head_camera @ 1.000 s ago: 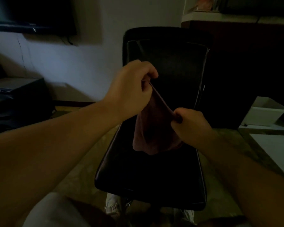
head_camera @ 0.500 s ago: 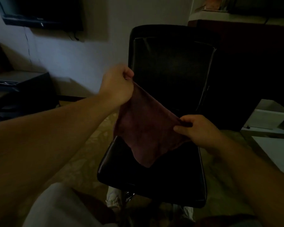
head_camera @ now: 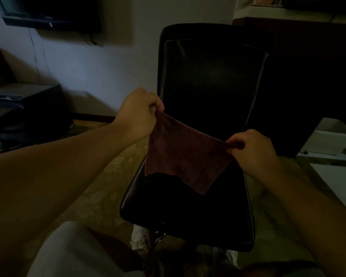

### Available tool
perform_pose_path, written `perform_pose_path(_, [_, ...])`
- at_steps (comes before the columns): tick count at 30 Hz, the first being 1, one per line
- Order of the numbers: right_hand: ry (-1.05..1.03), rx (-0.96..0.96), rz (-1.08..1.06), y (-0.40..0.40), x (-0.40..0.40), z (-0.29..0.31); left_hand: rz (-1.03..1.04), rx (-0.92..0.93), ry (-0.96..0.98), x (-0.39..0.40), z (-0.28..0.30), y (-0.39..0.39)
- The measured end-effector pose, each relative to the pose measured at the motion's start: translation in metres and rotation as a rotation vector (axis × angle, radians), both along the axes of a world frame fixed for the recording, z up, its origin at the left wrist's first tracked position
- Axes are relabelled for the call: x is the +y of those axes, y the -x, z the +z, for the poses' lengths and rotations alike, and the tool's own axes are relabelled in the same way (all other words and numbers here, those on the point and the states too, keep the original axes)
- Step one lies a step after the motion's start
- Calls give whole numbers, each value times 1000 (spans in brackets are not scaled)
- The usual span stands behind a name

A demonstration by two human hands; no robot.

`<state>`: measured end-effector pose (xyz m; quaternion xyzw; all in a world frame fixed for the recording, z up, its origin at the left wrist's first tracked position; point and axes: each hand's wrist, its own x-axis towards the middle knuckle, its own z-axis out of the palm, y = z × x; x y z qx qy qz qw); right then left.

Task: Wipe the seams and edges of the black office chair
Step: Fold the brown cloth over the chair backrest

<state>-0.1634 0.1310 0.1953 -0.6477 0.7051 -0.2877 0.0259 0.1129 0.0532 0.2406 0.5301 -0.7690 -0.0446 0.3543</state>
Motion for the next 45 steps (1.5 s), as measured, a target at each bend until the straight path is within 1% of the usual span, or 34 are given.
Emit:
perform_pose_path(2, [51,77,-10,2,-1,-1,-27,22,67,6,-1,2])
perform_pose_path(4, [62,155,-3,1,-3,0,-28,99,119,11,1,5])
perform_pose_path(6, [44,175,-8,0,-6,0,2,160,137,11,4,9])
perform_pose_path(7, [46,153,-15,-2,-7,1,10,174,142,10,5,11])
perform_pose_path(11, [186,-13,-22,-10,-7,7,-59,197,174,13,6,22])
perform_pose_path(14, [264,-116,35,-21,-5,15,-148,196,190,16,7,29])
perform_pose_path(16, [284,-175,74,-29,-5,19,-195,194,146,19,7,33])
perform_pose_path(19, [279,-281,120,-36,-7,24,-238,263,23,25,2,40])
perform_pose_path(21, [241,-364,163,-40,-6,27,-260,292,-44,28,-1,44])
perform_pose_path(26, [90,-745,267,-49,0,30,-302,367,-178,34,-3,52])
perform_pose_path(31, [-50,-1059,231,-54,1,31,-357,470,-293,36,-7,56])
perform_pose_path(33, [-66,-1159,221,-57,2,32,-356,491,-316,35,-10,56])
perform_pose_path(39, [-15,-1084,219,-58,5,28,-369,461,-339,37,-14,58])
perform_pose_path(45, [55,-914,224,-57,4,27,-348,475,-336,37,-20,61])
